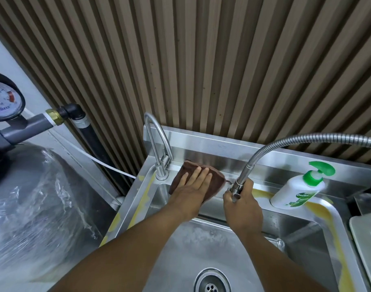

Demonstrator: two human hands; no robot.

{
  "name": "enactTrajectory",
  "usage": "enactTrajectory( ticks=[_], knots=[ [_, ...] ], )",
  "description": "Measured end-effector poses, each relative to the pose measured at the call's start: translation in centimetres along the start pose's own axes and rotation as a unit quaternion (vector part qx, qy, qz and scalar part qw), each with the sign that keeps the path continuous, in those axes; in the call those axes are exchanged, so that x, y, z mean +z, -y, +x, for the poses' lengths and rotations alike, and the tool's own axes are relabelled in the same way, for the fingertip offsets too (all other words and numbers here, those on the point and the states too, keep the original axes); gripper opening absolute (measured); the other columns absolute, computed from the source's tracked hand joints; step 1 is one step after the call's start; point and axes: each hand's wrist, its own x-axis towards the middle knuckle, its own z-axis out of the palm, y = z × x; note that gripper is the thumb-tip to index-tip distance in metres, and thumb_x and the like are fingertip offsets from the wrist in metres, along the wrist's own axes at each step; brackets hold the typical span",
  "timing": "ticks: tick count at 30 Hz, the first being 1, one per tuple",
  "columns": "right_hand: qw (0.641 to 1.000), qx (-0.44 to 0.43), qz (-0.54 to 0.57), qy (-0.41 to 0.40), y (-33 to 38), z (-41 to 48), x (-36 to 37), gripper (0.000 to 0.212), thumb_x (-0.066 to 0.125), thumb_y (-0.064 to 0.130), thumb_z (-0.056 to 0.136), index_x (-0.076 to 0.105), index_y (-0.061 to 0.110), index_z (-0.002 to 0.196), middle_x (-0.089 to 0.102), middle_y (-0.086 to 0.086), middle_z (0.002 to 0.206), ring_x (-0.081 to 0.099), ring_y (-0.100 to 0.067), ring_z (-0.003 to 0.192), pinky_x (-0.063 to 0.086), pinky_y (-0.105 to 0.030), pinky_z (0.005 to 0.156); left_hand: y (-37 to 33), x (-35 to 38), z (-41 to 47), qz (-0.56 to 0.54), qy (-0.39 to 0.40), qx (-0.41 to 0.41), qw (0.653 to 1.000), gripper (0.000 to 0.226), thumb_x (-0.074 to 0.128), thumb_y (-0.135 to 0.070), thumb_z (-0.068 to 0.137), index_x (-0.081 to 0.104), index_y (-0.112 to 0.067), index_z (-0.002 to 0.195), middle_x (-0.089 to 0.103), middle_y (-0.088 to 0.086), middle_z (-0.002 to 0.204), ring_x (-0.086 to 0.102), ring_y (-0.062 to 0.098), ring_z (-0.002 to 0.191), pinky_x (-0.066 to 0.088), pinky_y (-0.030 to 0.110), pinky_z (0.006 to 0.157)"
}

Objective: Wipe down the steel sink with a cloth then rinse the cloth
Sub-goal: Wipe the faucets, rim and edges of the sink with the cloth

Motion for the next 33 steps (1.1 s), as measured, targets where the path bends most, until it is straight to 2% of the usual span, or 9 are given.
enactTrajectory(
  ticks=[5, 11, 15, 19, 22, 24, 27, 30, 33],
  knots=[
    [1.000, 0.000, -0.002, -0.009, 0.0, 0.0, 0.1, 0.031, 0.057, 0.031, 0.096, 0.028, 0.038, 0.105, 0.066, 0.006, 0.078, 0.064, -0.026, 0.066, 0.057, -0.040, 0.069, -0.5, 0.1, -0.4, 0.010, 0.000, -0.086, 0.996, 0.105, 0.061, -0.002, 0.087, -0.018, -0.007, 0.156, -0.022, 0.011, 0.165, -0.023, 0.030, 0.151, -0.007, 0.045, 0.125],
    [1.000, -0.001, -0.006, -0.007, 0.0, 0.1, 0.0, 0.029, 0.056, 0.032, 0.097, 0.032, 0.034, 0.113, 0.067, 0.007, 0.081, 0.064, -0.023, 0.067, 0.052, -0.033, 0.068, -1.0, -0.5, 0.6, -0.061, -0.022, -0.233, 0.970, 0.103, 0.064, -0.014, 0.089, -0.013, 0.001, 0.155, -0.014, 0.022, 0.165, -0.014, 0.035, 0.153, -0.005, 0.044, 0.124],
    [1.000, 0.006, -0.003, -0.007, -0.1, 0.1, 0.1, 0.029, 0.056, 0.032, 0.096, 0.031, 0.036, 0.110, 0.066, 0.008, 0.079, 0.064, -0.025, 0.068, 0.053, -0.037, 0.068, -1.3, -0.4, 1.2, -0.084, -0.029, -0.268, 0.959, 0.105, 0.067, -0.016, 0.088, -0.011, 0.000, 0.156, -0.014, 0.022, 0.165, -0.012, 0.034, 0.153, -0.005, 0.045, 0.124],
    [1.000, 0.004, 0.002, -0.016, 0.0, -0.1, 0.3, 0.031, 0.057, 0.031, 0.096, 0.030, 0.037, 0.110, 0.066, 0.008, 0.080, 0.065, -0.025, 0.068, 0.056, -0.039, 0.070, -2.1, -0.4, 1.2, -0.067, -0.026, -0.252, 0.965, 0.102, 0.065, -0.012, 0.087, -0.010, -0.002, 0.156, -0.013, 0.024, 0.165, -0.013, 0.038, 0.153, -0.002, 0.050, 0.124],
    [1.000, 0.004, 0.007, -0.017, 0.1, -0.1, 0.3, 0.028, 0.055, 0.029, 0.094, 0.030, 0.035, 0.107, 0.067, 0.005, 0.080, 0.061, -0.031, 0.070, 0.046, -0.036, 0.066, -4.1, -0.3, 1.3, -0.056, -0.037, -0.213, 0.975, 0.091, 0.054, -0.006, 0.091, -0.009, -0.002, 0.156, -0.010, 0.023, 0.165, -0.014, 0.039, 0.152, -0.003, 0.053, 0.123],
    [1.000, 0.011, 0.005, -0.016, 0.1, 0.0, 0.1, 0.028, 0.054, 0.029, 0.093, 0.029, 0.035, 0.105, 0.065, 0.002, 0.078, 0.056, -0.033, 0.069, 0.040, -0.035, 0.066, -5.9, 0.3, 1.6, -0.068, -0.054, -0.178, 0.980, 0.077, 0.044, -0.019, 0.101, -0.007, -0.005, 0.158, -0.009, 0.020, 0.166, -0.016, 0.035, 0.153, -0.007, 0.052, 0.121],
    [1.000, 0.019, 0.008, -0.007, 0.2, 0.0, -0.2, 0.027, 0.054, 0.030, 0.093, 0.031, 0.033, 0.107, 0.061, 0.000, 0.076, 0.051, -0.031, 0.068, 0.038, -0.035, 0.067, -7.2, 1.2, 1.8, -0.110, -0.051, -0.106, 0.987, 0.066, 0.030, -0.035, 0.106, -0.003, -0.017, 0.160, -0.011, 0.001, 0.169, -0.021, 0.020, 0.152, -0.016, 0.047, 0.119],
    [1.000, 0.009, 0.004, -0.008, 0.2, 0.0, -0.1, 0.029, 0.054, 0.030, 0.093, 0.032, 0.032, 0.112, 0.063, 0.000, 0.078, 0.053, -0.031, 0.068, 0.039, -0.035, 0.068, -5.8, 1.2, 1.5, -0.098, -0.049, -0.033, 0.993, 0.067, 0.039, -0.029, 0.104, 0.005, -0.024, 0.161, -0.008, -0.010, 0.168, -0.017, 0.015, 0.153, -0.010, 0.048, 0.123],
    [1.000, 0.002, -0.006, -0.012, 0.1, 0.0, 0.0, 0.031, 0.055, 0.029, 0.093, 0.028, 0.034, 0.107, 0.064, -0.001, 0.079, 0.052, -0.031, 0.068, 0.039, -0.035, 0.067, -3.4, 0.7, 0.8, -0.060, -0.035, 0.014, 0.997, 0.087, 0.055, -0.006, 0.092, 0.004, -0.024, 0.161, -0.011, -0.011, 0.168, -0.015, 0.013, 0.153, -0.007, 0.043, 0.124]
  ],
)
